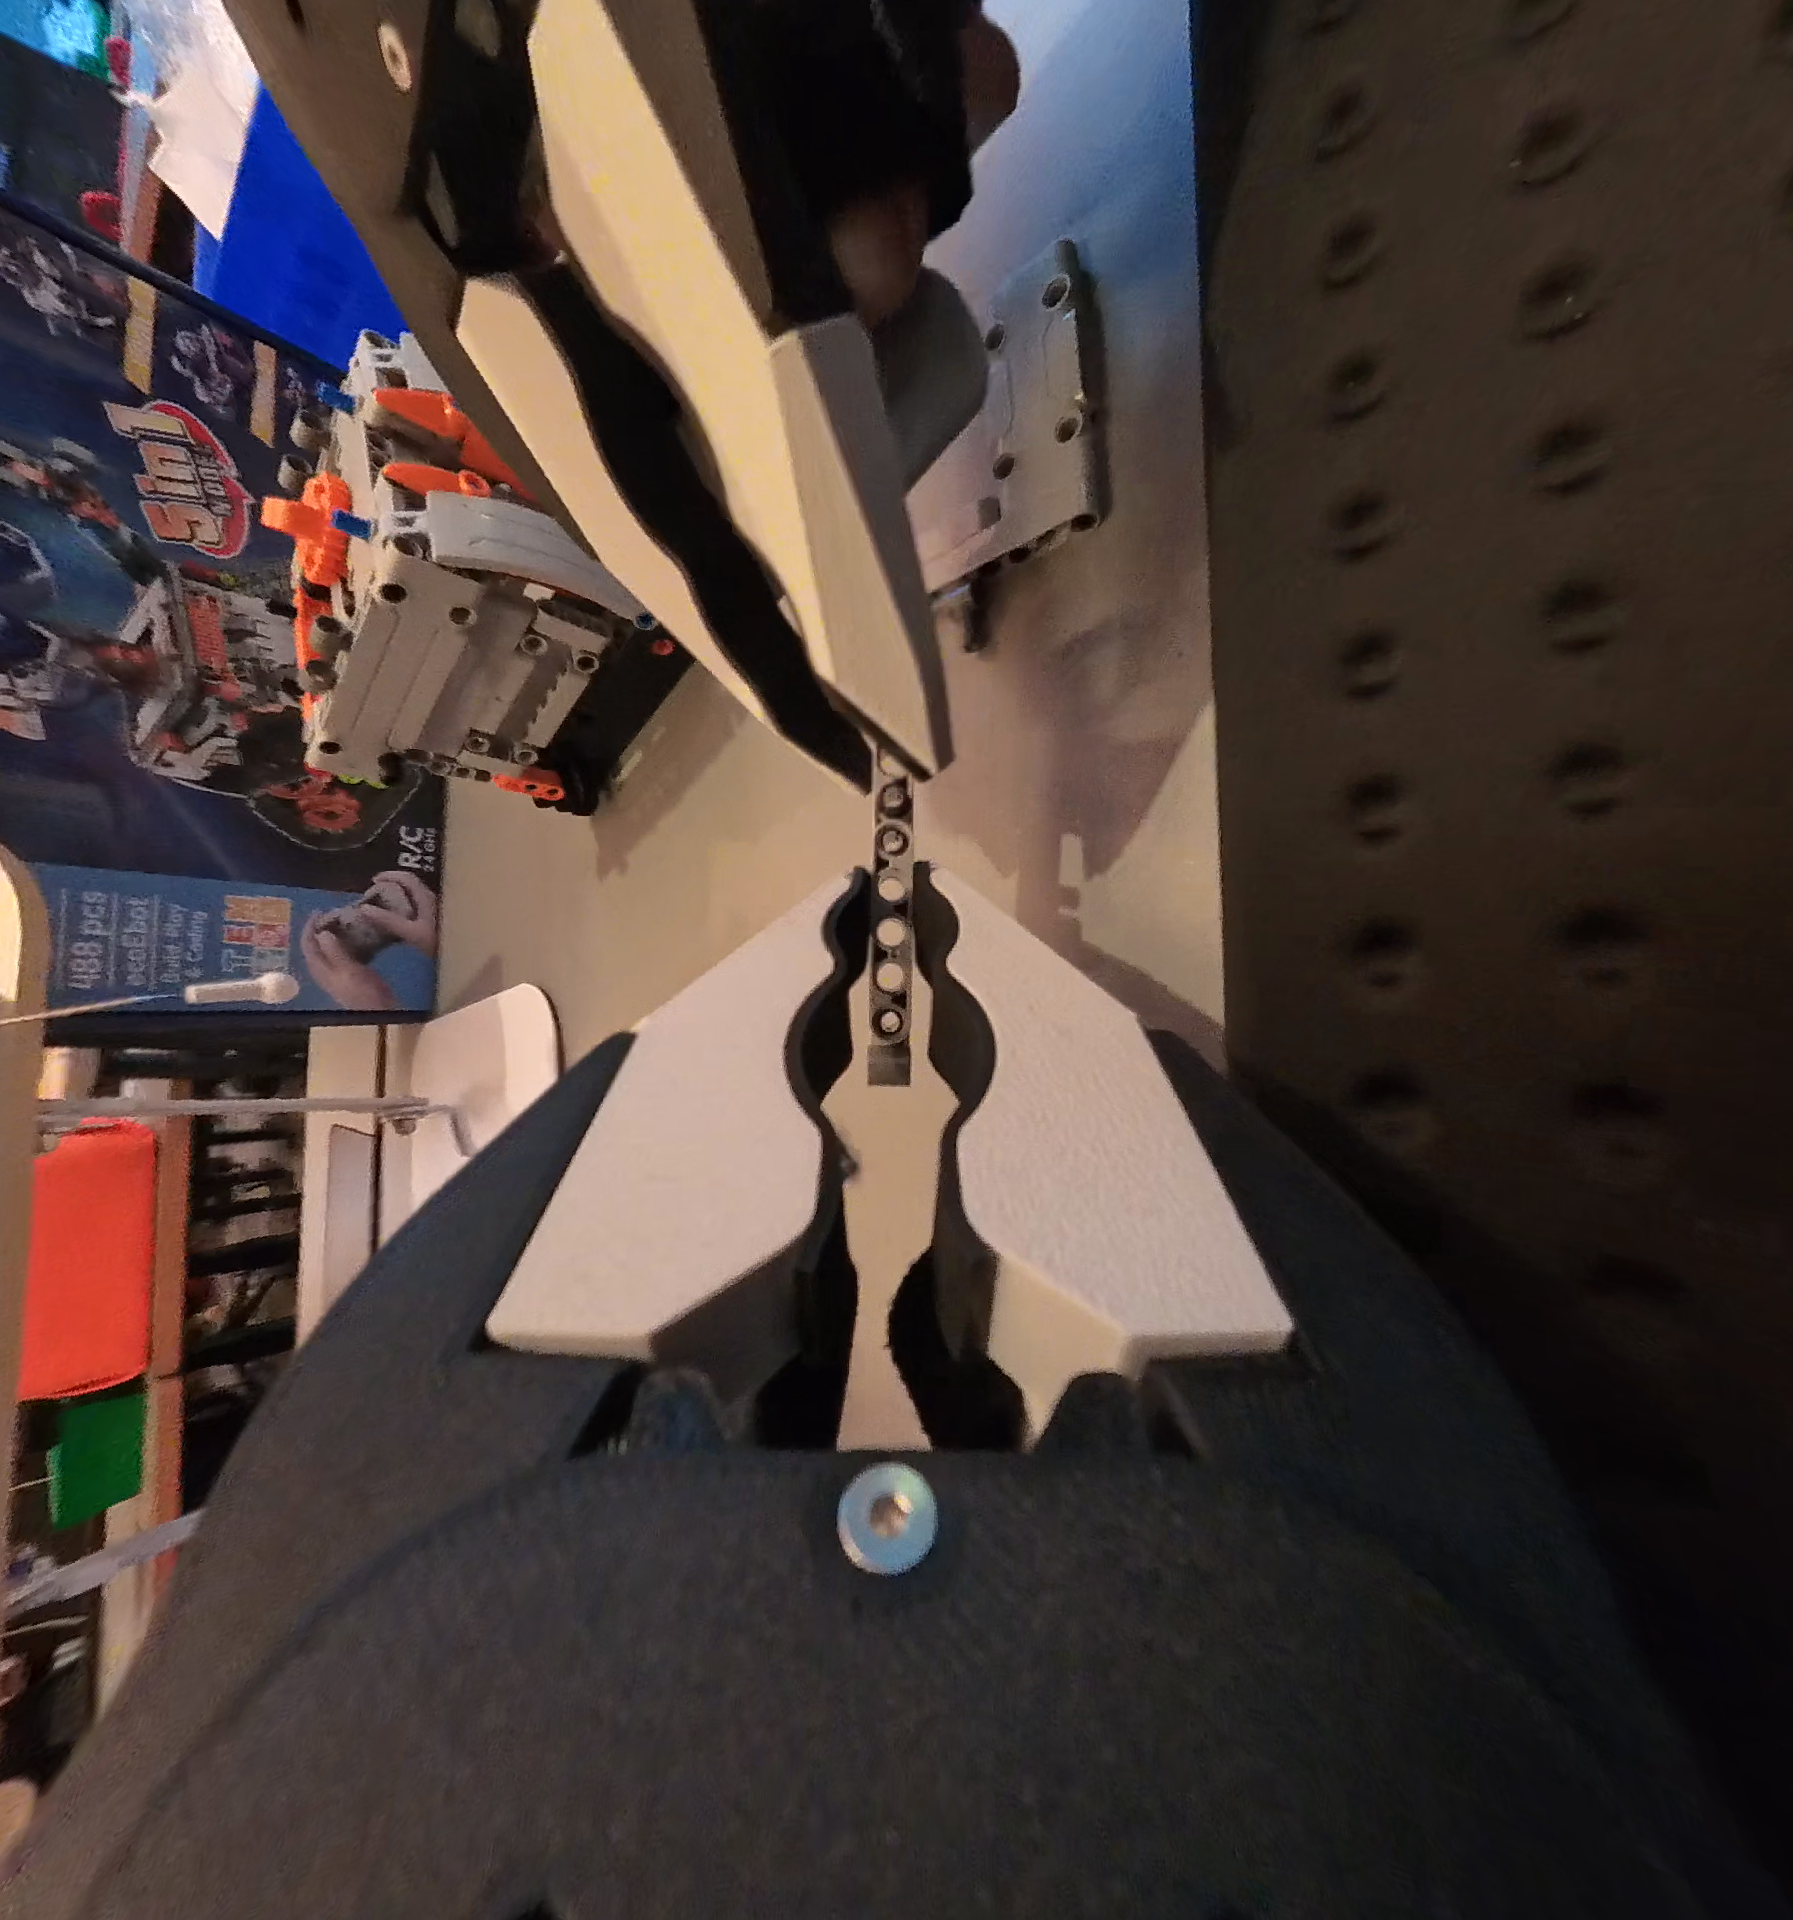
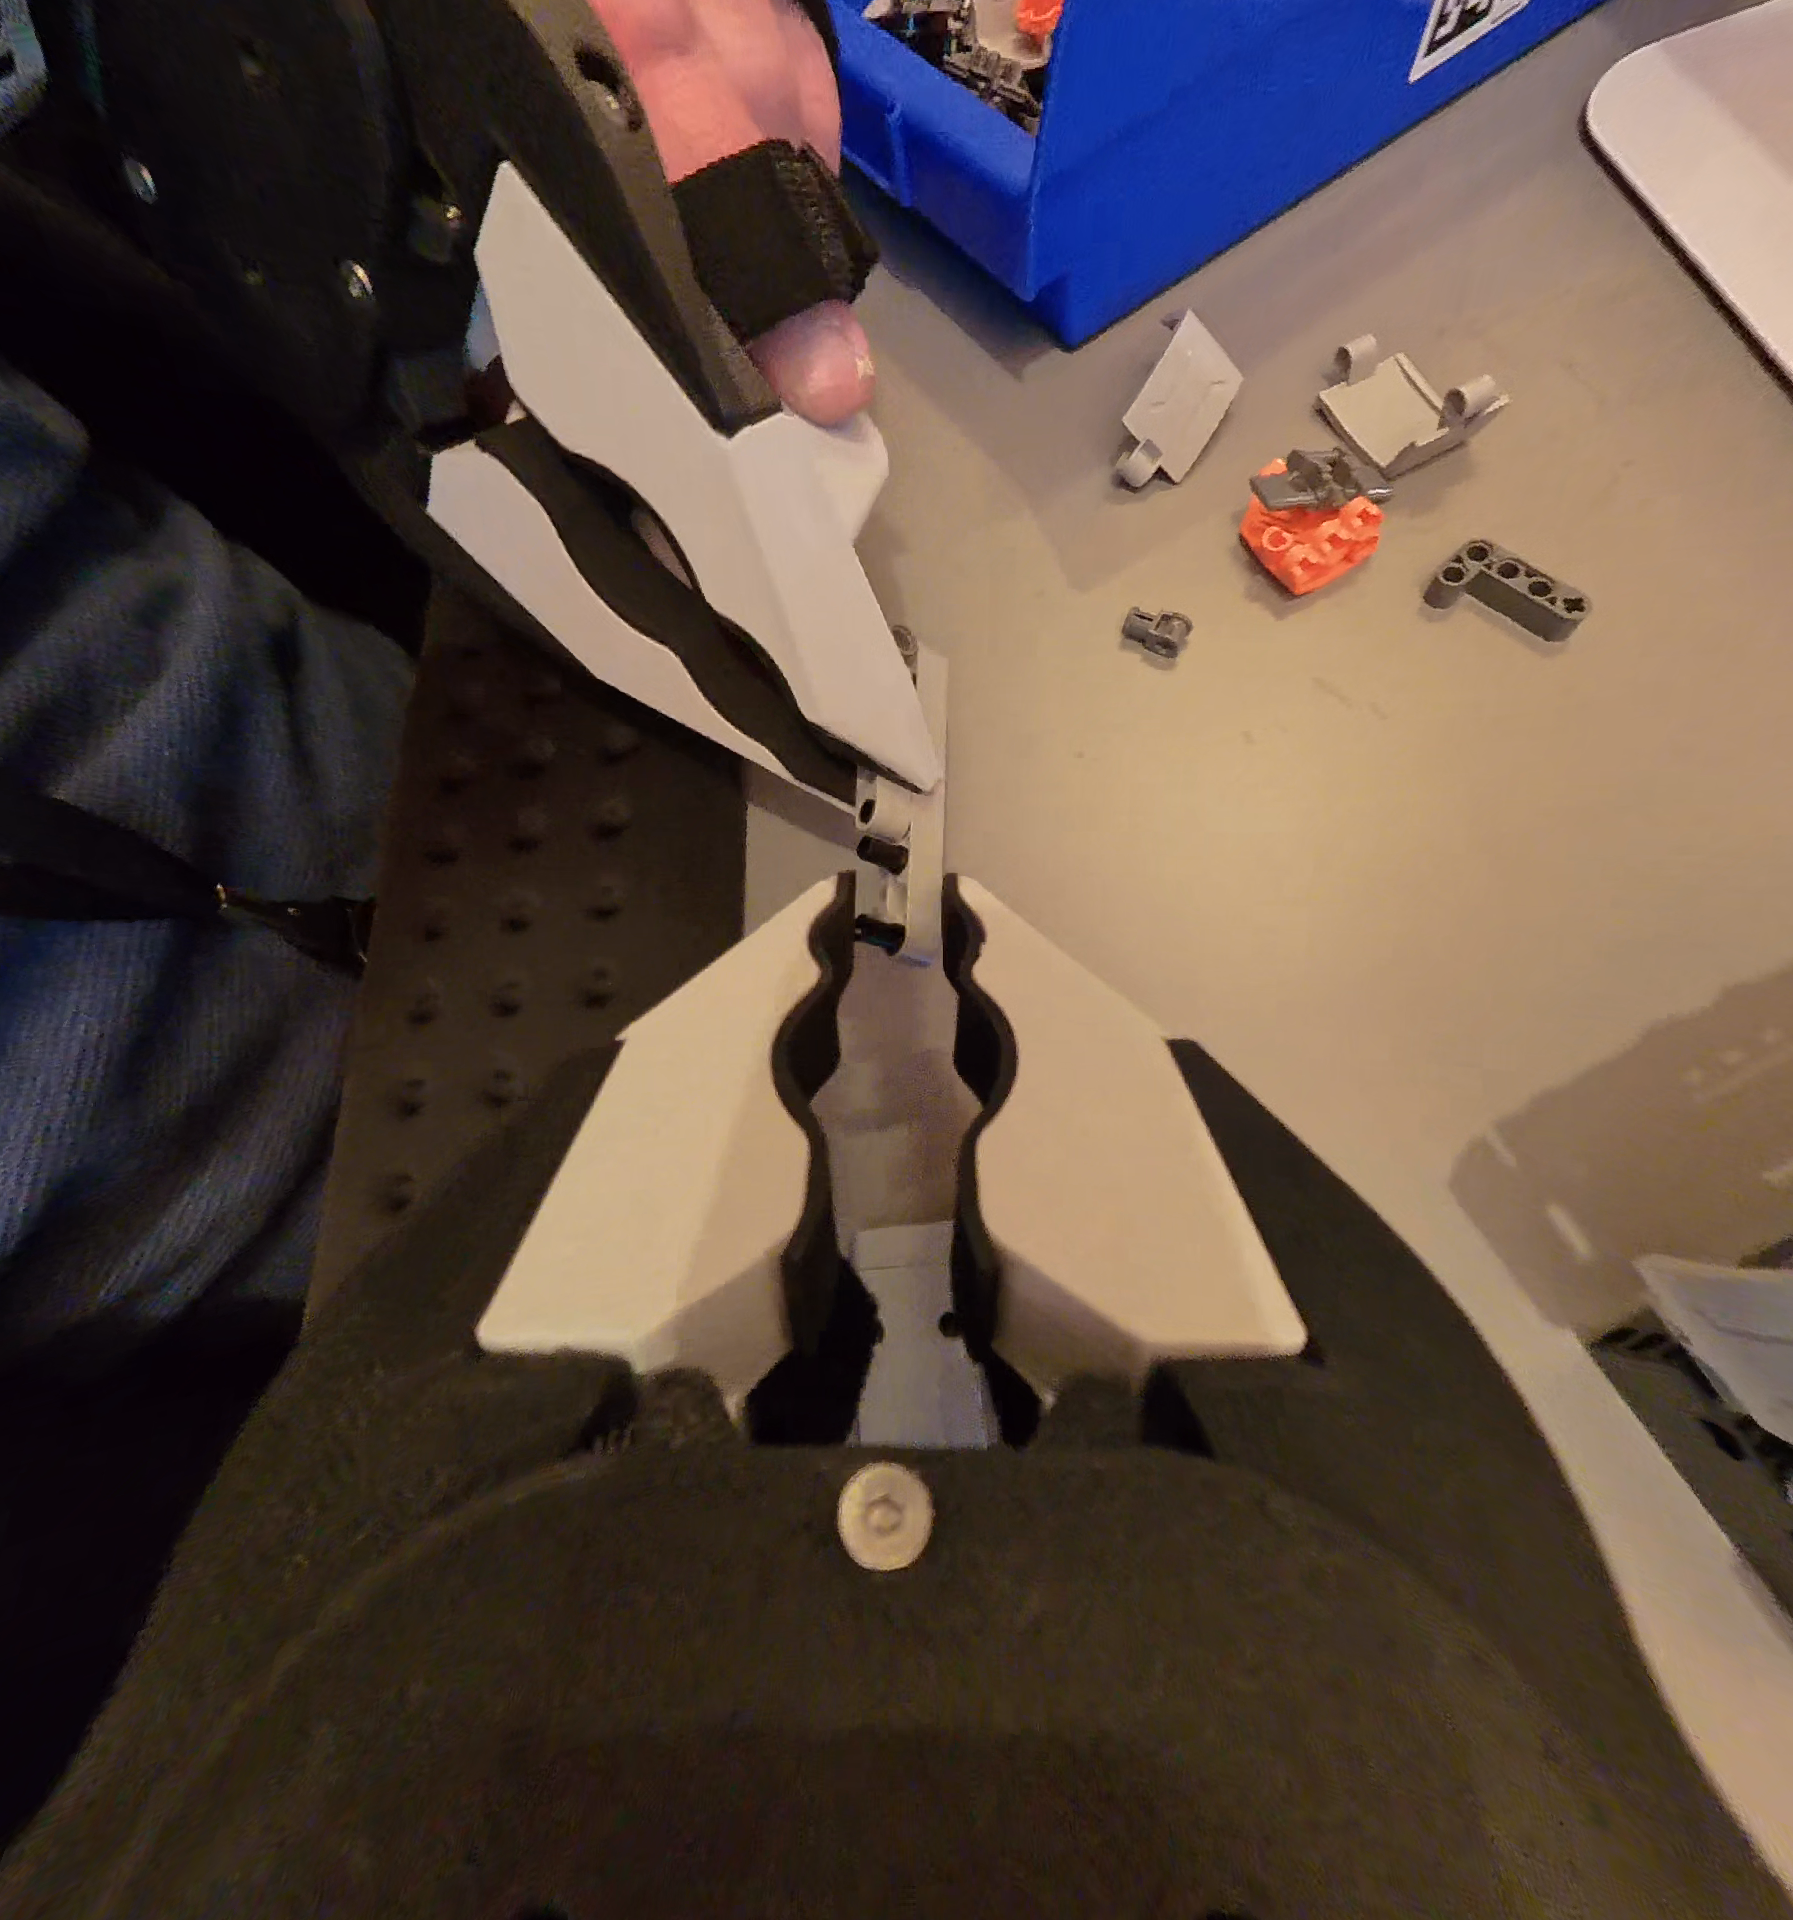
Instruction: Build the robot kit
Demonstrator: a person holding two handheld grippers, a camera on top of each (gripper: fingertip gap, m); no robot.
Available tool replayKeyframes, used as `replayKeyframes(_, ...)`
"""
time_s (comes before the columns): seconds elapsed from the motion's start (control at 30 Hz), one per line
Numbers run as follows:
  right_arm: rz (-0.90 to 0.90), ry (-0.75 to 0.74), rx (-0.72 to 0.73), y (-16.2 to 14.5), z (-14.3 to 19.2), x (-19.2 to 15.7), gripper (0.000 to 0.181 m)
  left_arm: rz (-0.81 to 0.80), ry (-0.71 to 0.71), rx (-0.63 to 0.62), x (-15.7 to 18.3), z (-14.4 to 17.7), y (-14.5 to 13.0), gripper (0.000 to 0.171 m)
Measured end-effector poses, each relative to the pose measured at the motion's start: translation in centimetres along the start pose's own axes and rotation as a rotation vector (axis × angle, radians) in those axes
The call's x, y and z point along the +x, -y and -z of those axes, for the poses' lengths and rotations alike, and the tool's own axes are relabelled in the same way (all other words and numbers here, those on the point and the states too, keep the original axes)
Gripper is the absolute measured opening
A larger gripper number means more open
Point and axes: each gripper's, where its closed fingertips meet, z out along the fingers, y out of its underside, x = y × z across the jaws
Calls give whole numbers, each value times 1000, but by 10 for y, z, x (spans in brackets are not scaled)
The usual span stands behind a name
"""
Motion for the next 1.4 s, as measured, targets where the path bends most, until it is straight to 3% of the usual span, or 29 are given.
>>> replayKeyframes(0.2,53,-63,16,6,6,4,12,-5,58,12,-10,2,3,6)
replayKeyframes(0.4,159,-192,50,19,12,8,11,185,59,54,-28,8,-1,21)
replayKeyframes(0.8,204,-238,147,45,14,2,10,278,45,63,-33,7,-8,7)
replayKeyframes(1.1,289,-406,161,57,29,7,2,381,91,100,-50,17,-15,11)
replayKeyframes(1.4,233,-427,220,65,40,3,9,261,182,120,-56,27,-7,4)
